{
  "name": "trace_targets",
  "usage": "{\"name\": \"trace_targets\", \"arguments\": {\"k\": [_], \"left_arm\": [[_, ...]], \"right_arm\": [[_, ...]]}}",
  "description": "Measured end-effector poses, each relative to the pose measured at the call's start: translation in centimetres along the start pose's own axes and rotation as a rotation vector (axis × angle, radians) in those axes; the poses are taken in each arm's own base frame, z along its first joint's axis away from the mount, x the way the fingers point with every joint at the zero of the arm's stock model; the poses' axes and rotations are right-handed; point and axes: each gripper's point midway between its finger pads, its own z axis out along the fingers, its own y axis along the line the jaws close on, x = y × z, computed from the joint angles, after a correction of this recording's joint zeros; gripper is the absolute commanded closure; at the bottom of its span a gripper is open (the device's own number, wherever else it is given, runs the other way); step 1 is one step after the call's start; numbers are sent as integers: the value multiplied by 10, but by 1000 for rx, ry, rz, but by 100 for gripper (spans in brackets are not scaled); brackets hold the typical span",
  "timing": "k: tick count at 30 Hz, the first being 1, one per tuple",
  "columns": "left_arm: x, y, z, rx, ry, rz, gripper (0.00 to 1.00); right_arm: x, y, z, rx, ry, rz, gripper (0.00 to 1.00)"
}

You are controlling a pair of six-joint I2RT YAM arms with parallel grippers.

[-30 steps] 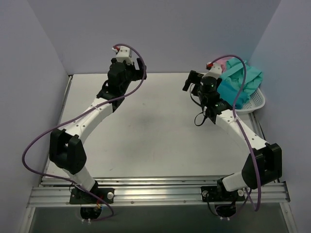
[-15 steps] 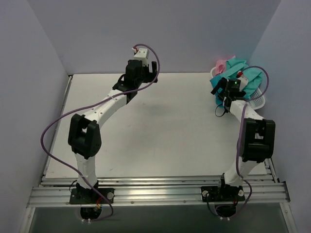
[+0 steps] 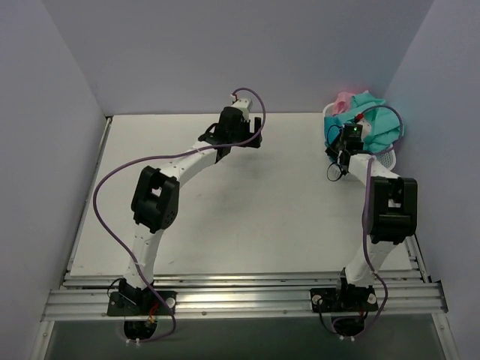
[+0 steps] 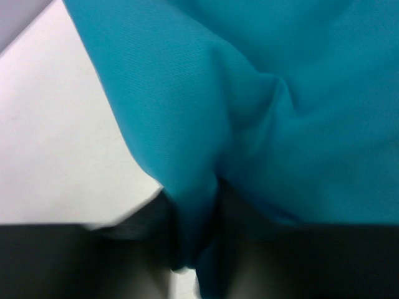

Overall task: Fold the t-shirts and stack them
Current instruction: Grab crumpled tshirt from bin with the right arm, then move the tshirt to the center of the board

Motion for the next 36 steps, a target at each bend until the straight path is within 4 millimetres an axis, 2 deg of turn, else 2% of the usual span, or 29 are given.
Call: {"name": "trace_targets", "arguments": {"k": [4, 11, 15, 18, 20, 21, 23, 25, 27, 29, 30, 31, 32, 33, 34, 36], "left_arm": [[-1, 0, 0, 1, -5, -4, 6], [-2, 0, 1, 3, -13, -7, 6], [3, 1, 1, 0, -6, -8, 6], [7, 4, -3, -7, -1, -8, 6], [7, 5, -8, -12, -9, -8, 6], [4, 5, -11, -14, -18, -8, 6], [-1, 6, -20, -19, -38, -9, 6], [-12, 6, -32, -28, -68, -9, 6], [-26, 8, -49, -49, -103, -10, 6], [-44, 12, -70, -74, -150, -14, 6], [-55, 15, -84, -88, -180, -18, 6], [-65, 20, -97, -108, -208, -23, 6], [-77, 28, -112, -138, -242, -35, 6], [-84, 51, -128, -220, -266, -42, 6], [-93, 79, -145, -285, -292, -65, 6], [-109, 126, -179, -411, -360, -119, 6]], "right_arm": [[-11, 12, 4, -49, -19, 29, 100], [-10, 13, 6, -28, -32, 25, 100], [-7, 14, -5, 33, -41, -9, 100], [-15, 31, -25, 56, -65, -57, 100], [-34, 58, -41, 45, -114, -93, 100], [-44, 78, -51, 22, -143, -113, 100], [-64, 128, -76, -45, -206, -148, 100], [-76, 184, -110, -143, -264, -170, 100], [-75, 236, -146, -250, -305, -186, 100], [-54, 282, -178, -356, -308, -213, 100], [-40, 302, -188, -398, -298, -228, 92], [-20, 321, -194, -437, -279, -248, 56], [2, 336, -194, -453, -257, -277, 36], [18, 338, -185, -412, -247, -310, 10], [38, 343, -176, -410, -213, -322, 0], [82, 343, -141, -372, -144, -373, 0]]}}
